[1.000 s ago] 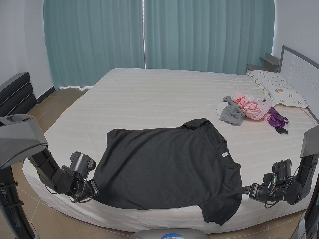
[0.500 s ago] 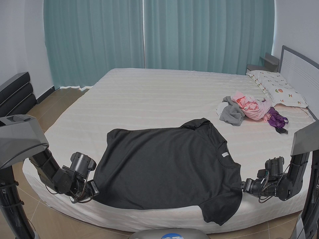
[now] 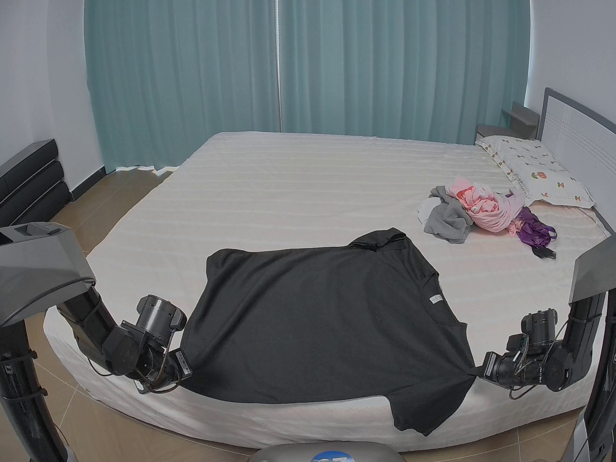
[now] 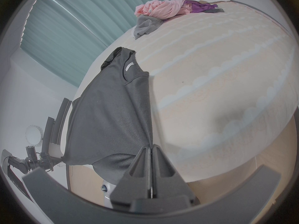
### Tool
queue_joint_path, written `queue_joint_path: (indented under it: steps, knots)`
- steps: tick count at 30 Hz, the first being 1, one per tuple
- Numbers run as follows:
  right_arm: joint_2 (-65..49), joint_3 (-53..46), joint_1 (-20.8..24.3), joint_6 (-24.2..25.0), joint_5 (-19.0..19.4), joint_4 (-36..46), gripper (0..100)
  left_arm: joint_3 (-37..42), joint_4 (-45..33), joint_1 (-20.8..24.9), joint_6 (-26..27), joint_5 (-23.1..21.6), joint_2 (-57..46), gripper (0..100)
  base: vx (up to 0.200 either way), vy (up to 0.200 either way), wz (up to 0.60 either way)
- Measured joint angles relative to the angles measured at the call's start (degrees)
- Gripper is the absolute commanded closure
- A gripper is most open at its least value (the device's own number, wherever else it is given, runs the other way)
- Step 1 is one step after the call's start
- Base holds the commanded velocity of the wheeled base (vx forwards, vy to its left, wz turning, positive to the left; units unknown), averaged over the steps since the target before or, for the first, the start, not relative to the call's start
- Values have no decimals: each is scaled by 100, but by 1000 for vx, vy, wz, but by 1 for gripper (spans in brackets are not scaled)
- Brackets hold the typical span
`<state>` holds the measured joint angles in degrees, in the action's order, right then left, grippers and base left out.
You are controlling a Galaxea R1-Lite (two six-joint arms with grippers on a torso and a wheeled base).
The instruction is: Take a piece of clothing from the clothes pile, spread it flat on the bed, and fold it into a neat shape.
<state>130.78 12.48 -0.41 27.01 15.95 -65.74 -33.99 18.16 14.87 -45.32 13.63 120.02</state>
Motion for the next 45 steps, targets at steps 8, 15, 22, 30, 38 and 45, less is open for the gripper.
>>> queue_joint_path:
  steps: [8,15,22,30,38,45]
  knots:
    - [-60,-319,-182,-68,45,-187,100,-38,0,4,-7,5,51,100,0,0,0]
    - [-29,-540,-193,-68,59,-512,0,-73,0,6,-18,0,71,100,0,0,0]
    - [-62,-532,-154,79,171,-621,0,-189,1,6,-27,-4,63,0,0,0,0]
    - [-368,-466,0,486,283,-820,0,-261,-5,-32,-79,-83,-85,0,0,0,0]
    - [-623,-435,187,1204,294,-859,0,-168,-55,-51,-88,-215,-703,0,0,0,0]
    - [-708,-491,212,1280,302,-877,0,-99,-90,-38,-336,-239,-1092,0,0,114,0]
